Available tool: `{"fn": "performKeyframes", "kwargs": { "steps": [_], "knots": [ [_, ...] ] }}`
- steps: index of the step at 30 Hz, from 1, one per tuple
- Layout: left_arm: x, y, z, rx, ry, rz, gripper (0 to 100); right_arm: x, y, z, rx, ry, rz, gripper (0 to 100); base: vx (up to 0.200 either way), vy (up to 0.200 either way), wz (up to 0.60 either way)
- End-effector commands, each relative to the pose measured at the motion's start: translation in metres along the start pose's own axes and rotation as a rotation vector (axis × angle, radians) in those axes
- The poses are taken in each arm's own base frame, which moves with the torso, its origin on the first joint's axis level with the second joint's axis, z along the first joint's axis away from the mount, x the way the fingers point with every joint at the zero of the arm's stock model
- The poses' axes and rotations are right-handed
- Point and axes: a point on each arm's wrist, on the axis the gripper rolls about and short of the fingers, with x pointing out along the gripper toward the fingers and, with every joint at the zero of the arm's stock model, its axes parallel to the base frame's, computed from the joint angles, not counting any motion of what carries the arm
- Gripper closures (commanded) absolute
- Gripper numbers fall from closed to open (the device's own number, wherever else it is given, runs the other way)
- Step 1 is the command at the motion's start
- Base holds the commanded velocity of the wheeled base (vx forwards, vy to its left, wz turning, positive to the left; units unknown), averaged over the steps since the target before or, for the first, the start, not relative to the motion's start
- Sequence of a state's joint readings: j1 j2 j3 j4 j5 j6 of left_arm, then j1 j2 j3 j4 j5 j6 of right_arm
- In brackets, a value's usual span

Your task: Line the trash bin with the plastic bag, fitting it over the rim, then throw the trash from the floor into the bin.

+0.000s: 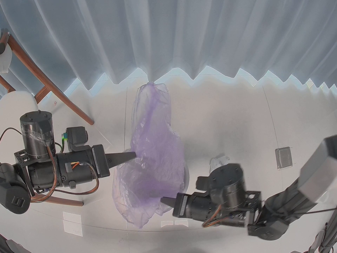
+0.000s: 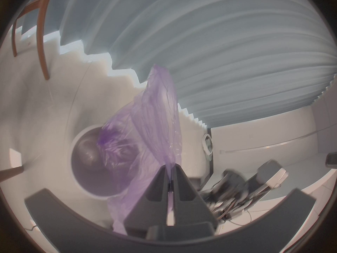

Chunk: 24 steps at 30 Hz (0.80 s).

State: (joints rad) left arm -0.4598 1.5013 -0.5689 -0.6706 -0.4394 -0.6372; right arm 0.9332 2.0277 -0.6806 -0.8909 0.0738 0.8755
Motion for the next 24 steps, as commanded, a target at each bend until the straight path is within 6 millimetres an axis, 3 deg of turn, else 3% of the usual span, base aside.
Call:
{"fn": "performKeyframes", "kwargs": {
  "steps": [1, 4, 7, 9, 10, 12, 19, 20, 21, 24],
  "knots": [
    [-0.018, -0.008, 0.002, 0.043, 0.075, 0.072, 100, -0.112, 0.005, 0.056, 0.076, -0.046, 0.051, 100, 0.000, 0.000, 0.00],
    [-0.019, -0.006, 0.001, 0.063, 0.089, 0.087, 100, -0.120, -0.001, 0.069, 0.081, -0.053, 0.000, 100, 0.000, 0.000, 0.00],
    [-0.023, -0.007, -0.001, 0.094, 0.091, 0.089, 100, -0.108, -0.030, 0.094, 0.013, -0.103, -0.095, 100, 0.000, 0.000, 0.00],
    [-0.023, -0.007, -0.001, 0.094, 0.091, 0.089, 100, -0.108, -0.030, 0.094, 0.013, -0.103, -0.095, 100, 0.000, 0.000, 0.00],
    [-0.030, -0.011, -0.003, 0.093, 0.108, 0.092, 100, -0.088, -0.053, 0.105, -0.089, -0.138, -0.132, 100, 0.000, 0.000, 0.00],
    [-0.037, -0.016, -0.005, 0.090, 0.123, 0.092, 100, -0.075, -0.064, 0.113, -0.133, -0.192, -0.120, 100, 0.000, 0.000, 0.00],
    [-0.050, -0.031, -0.009, 0.096, 0.172, 0.078, 100, -0.025, -0.081, 0.133, -0.193, -0.298, -0.044, 100, 0.000, 0.000, 0.00],
    [-0.050, -0.031, -0.009, 0.096, 0.172, 0.078, 100, -0.025, -0.081, 0.133, -0.193, -0.298, -0.044, 100, 0.000, 0.000, 0.00],
    [-0.048, -0.033, -0.010, 0.100, 0.182, 0.069, 100, -0.005, -0.086, 0.136, -0.212, -0.298, -0.034, 100, 0.000, 0.000, 0.00],
    [-0.048, -0.032, -0.011, 0.099, 0.187, 0.070, 100, 0.021, -0.086, 0.138, -0.245, -0.312, 0.002, 100, 0.000, 0.000, 0.00]
  ]
}}
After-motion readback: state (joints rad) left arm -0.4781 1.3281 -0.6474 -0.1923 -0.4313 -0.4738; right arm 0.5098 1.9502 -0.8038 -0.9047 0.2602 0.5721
